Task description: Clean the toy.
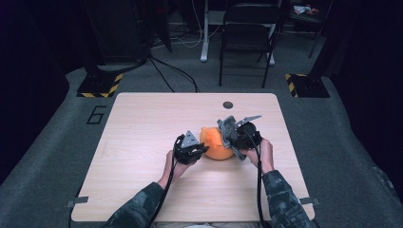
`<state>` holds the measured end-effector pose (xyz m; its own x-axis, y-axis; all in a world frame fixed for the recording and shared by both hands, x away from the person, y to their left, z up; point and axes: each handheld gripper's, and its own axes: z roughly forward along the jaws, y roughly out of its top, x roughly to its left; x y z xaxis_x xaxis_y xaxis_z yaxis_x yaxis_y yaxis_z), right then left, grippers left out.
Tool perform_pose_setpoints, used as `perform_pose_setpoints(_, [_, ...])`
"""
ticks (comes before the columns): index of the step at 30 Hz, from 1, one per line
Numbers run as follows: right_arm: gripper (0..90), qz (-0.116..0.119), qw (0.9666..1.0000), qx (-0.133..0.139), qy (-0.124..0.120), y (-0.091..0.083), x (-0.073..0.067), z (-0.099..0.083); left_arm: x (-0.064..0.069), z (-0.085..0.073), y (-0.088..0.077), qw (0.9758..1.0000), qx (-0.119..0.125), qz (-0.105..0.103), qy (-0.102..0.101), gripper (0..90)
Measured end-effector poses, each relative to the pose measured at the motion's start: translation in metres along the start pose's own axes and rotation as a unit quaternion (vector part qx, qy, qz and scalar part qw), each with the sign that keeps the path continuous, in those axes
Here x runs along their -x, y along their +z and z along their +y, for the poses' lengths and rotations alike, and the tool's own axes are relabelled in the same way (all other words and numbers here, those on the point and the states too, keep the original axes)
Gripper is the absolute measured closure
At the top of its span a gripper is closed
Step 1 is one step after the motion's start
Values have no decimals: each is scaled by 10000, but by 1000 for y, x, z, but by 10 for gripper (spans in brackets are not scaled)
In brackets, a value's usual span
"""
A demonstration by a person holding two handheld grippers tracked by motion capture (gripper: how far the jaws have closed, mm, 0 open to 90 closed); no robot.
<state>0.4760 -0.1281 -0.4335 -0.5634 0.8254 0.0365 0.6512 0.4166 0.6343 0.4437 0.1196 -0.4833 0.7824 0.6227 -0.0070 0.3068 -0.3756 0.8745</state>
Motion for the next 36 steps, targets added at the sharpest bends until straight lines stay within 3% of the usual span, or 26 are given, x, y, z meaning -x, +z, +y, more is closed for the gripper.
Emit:
perform_pose_setpoints(13, [688, -23, 9990, -146, 420, 12, 20, -12, 0, 0, 1, 10000, 5, 13, 5, 788])
perform_pose_setpoints(17, [688, -123, 9987, -218, 454, 16, 22, -15, 0, -1, 1, 10000, 11, 21, -6, 787])
perform_pose_setpoints(22, [688, -87, 9982, -262, 528, 20, 26, -18, 0, 0, 0, 10000, -12, 12, 18, 787])
perform_pose_setpoints(31, [692, -326, 9970, -432, 559, 29, 30, -24, 0, -1, 1, 10000, 15, 32, -23, 787])
perform_pose_setpoints(36, [691, -452, 9947, -740, 549, 41, 31, -30, -2, -1, -1, 10000, -29, 12, -44, 787])
